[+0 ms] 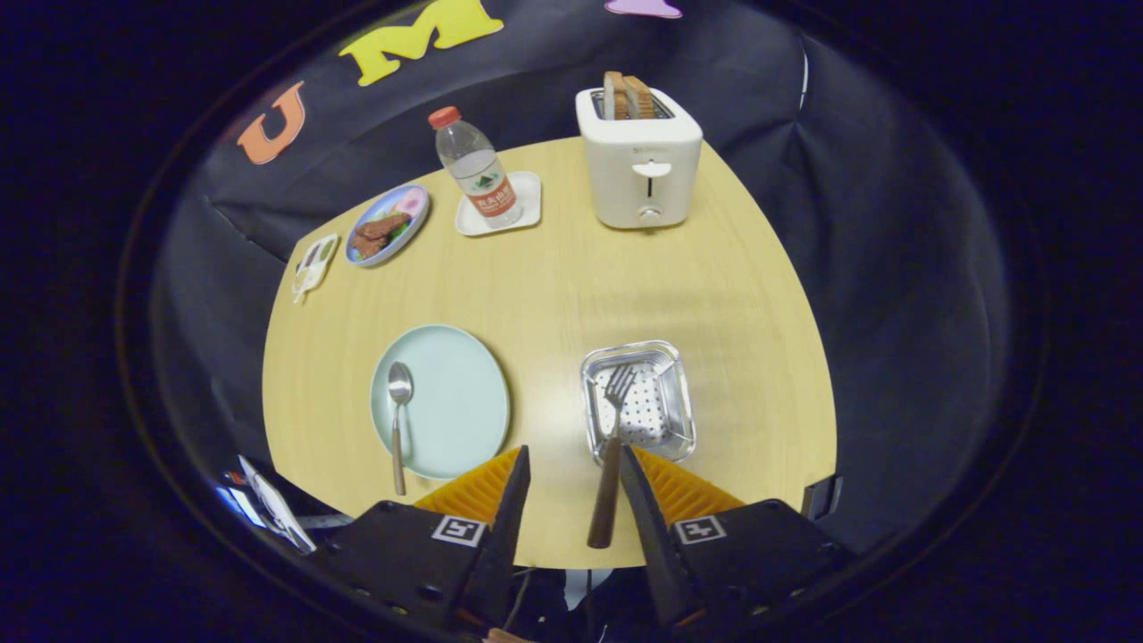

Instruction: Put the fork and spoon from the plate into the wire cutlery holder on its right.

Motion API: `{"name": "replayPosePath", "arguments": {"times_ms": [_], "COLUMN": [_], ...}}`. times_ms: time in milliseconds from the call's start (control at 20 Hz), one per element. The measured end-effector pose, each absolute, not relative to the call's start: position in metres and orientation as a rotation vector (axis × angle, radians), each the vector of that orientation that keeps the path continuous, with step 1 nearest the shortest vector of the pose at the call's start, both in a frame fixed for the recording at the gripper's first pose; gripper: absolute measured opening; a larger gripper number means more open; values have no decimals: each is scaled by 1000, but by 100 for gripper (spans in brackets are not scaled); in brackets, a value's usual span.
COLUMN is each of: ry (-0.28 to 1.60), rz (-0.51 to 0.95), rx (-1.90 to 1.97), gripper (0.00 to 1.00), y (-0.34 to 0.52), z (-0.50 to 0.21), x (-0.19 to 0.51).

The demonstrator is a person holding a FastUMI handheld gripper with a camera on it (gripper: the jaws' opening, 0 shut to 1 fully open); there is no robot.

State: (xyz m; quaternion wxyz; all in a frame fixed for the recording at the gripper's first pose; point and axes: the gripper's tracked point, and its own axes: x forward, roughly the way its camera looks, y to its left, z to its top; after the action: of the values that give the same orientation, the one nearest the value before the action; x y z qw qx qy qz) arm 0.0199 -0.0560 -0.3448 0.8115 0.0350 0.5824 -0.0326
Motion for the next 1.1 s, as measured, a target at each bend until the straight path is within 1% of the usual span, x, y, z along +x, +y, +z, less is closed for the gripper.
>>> {"name": "replayPosePath", "arguments": {"times_ms": [100,350,400,450,700,1100], "ry": [1225,1206,1211,1208,1159,1058], "rz": [-44,-3,-1,9,79,68], "rx": [62,36,28,17,13,79], "gripper": [76,89,95,96,96,95], "y": [-41,-4,3,11,66,116], "z": [-346,-355,-359,-364,-386,-435], "x": [20,18,16,17,21,33]}}
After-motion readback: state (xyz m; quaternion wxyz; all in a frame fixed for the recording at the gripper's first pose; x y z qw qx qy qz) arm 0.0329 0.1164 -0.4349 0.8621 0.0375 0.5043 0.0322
